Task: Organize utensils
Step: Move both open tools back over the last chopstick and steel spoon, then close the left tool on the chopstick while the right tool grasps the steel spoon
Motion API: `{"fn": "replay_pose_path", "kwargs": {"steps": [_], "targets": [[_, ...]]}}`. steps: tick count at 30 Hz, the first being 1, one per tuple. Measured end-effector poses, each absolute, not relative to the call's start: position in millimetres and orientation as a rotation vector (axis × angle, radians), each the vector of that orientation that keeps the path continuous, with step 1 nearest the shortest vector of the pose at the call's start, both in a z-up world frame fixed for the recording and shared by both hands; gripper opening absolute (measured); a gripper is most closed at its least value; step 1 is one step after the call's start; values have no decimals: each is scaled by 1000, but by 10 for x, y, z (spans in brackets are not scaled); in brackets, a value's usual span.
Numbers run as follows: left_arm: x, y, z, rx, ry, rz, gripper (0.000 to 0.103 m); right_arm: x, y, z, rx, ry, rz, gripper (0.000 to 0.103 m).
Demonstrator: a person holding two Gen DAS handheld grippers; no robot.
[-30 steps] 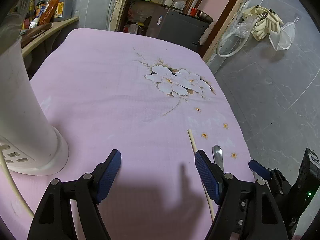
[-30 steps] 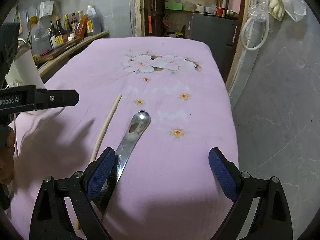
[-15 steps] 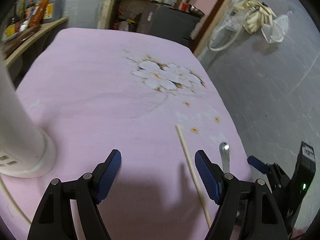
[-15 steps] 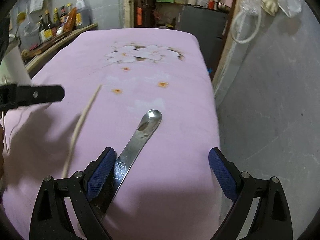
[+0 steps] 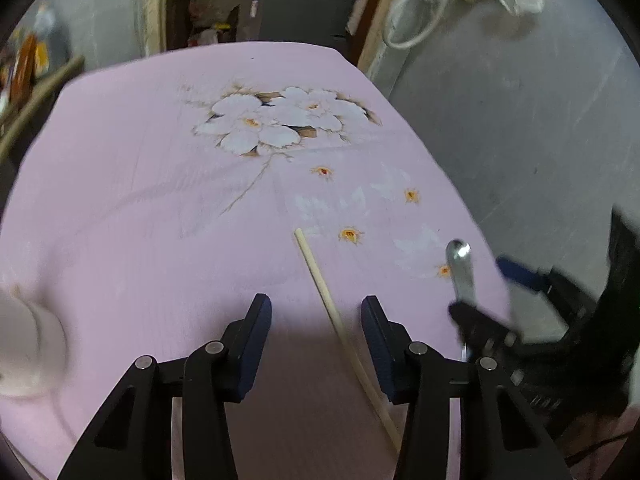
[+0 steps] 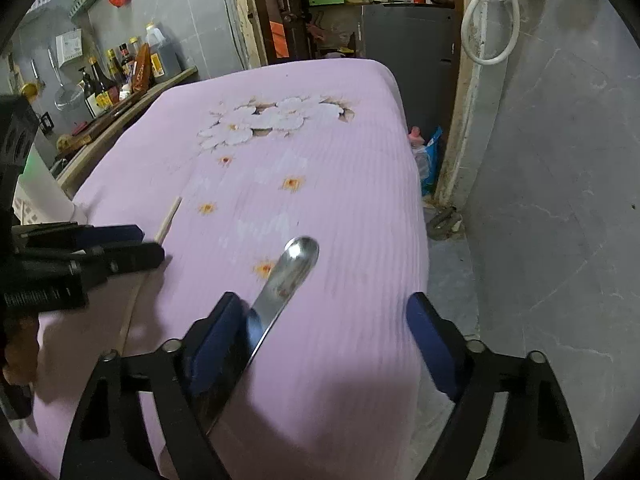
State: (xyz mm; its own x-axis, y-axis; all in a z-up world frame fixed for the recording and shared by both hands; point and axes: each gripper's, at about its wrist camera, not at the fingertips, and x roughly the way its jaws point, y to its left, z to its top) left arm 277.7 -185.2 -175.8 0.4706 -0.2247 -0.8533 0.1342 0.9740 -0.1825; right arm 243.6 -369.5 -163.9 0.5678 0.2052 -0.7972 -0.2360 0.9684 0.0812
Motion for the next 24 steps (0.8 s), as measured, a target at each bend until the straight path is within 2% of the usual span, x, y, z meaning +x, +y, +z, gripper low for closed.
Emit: {"fn": "replay_pose_path", "kwargs": {"steps": [7, 10, 12, 13, 15, 19, 20, 21, 22, 24], "targets": [[2824, -1917, -1743, 17, 1066, -188, 30, 2700, -3778, -1630, -12, 930, 294, 64], [2866, -1905, -1741, 32, 1076, -183, 25, 2754, -3842, -1633, 22, 936, 296, 55], [2918, -1924, -1746, 11, 1098, -191, 14, 2766, -3860, -1643, 45, 942, 294, 52], [2929, -1927, -1744, -14, 1108, -192, 11, 2766, -3861, -1641, 57, 944, 290, 51], [2942, -1926, -1742, -58, 1132, -204, 10, 2784, -3879, -1646, 77, 949, 284, 45], [2947, -1957, -1754, -89, 1156, -222, 9, 2825, -3920, -1664, 124, 963, 286, 42], [2954, -1958, -1754, -90, 1160, -222, 8, 2826, -3916, -1664, 119, 960, 287, 37], [2963, -1956, -1752, -96, 1166, -223, 8, 2821, -3916, -1646, 115, 953, 287, 16], [2974, -1956, -1750, -105, 1171, -225, 8, 2825, -3918, -1619, 121, 949, 289, 10], [2956, -1929, -1728, -137, 1181, -233, 8, 2841, -3942, -1616, 158, 965, 298, 8]]}}
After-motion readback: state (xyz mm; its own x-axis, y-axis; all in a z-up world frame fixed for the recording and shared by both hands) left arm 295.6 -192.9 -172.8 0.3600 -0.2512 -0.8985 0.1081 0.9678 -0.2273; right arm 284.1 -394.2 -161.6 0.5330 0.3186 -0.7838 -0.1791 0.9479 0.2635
